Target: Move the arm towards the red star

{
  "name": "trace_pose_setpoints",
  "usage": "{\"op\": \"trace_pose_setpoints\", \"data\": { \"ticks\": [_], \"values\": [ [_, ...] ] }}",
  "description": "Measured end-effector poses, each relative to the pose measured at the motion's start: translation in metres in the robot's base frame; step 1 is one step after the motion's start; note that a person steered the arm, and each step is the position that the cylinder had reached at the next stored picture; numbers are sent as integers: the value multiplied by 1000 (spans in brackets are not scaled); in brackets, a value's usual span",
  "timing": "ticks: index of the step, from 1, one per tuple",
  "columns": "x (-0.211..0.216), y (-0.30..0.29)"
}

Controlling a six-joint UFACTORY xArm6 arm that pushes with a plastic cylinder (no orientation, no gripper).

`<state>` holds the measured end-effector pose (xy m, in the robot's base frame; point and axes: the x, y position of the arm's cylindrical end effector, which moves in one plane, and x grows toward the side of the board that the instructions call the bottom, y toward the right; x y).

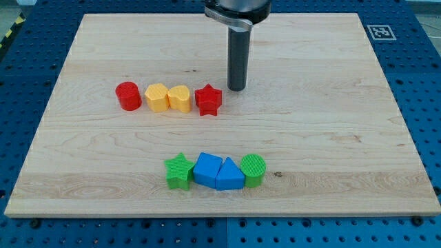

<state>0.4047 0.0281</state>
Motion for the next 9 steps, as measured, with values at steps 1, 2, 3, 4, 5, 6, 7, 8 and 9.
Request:
{"op": "trace_pose_setpoints", "data": {
  "ticks": [1, 2, 3, 4, 5, 6, 7, 8, 9],
  "values": [
    [11, 16],
    [24, 37],
    [36, 52],
    [47, 60],
    [52, 62],
    [52, 59],
    [58, 42],
    [62, 19],
    [65, 4]
  ]
}}
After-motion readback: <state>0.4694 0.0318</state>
